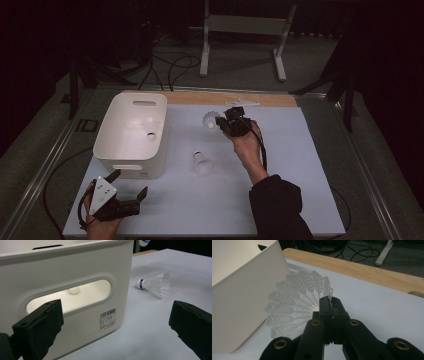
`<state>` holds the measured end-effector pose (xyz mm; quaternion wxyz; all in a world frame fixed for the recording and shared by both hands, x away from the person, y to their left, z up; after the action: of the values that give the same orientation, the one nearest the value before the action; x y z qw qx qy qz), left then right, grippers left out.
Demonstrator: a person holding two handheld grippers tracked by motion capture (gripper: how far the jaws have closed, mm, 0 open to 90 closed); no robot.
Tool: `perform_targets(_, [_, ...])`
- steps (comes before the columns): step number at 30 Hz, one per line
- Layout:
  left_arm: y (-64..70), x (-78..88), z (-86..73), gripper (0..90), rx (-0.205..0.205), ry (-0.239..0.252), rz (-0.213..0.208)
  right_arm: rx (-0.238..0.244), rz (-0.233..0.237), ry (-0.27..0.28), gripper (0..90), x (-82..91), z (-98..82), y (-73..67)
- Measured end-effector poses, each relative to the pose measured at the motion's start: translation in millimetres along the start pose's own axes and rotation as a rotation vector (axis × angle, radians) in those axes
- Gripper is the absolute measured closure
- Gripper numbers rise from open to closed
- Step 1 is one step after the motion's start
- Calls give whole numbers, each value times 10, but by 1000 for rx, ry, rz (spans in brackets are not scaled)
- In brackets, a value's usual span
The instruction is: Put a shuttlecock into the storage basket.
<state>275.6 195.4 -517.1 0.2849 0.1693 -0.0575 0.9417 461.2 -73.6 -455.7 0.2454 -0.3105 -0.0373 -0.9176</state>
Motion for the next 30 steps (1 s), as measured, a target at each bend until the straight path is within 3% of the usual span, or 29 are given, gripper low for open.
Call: perform_targets(30, [-10,7,6,3,12,8,1,16,37,21,893,20,159,-187])
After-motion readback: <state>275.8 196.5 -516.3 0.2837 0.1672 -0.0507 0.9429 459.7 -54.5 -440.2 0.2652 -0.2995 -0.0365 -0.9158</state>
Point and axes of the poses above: each handheld gripper's, and its own axes: x roughly backward along the jaws, z roughly out of its top, y roughly to its right, the point moved 9 cm from there along -x, roughly forward along the jaws, and after that the axes turned 5 degrees about -z, right-handed, at the moved point
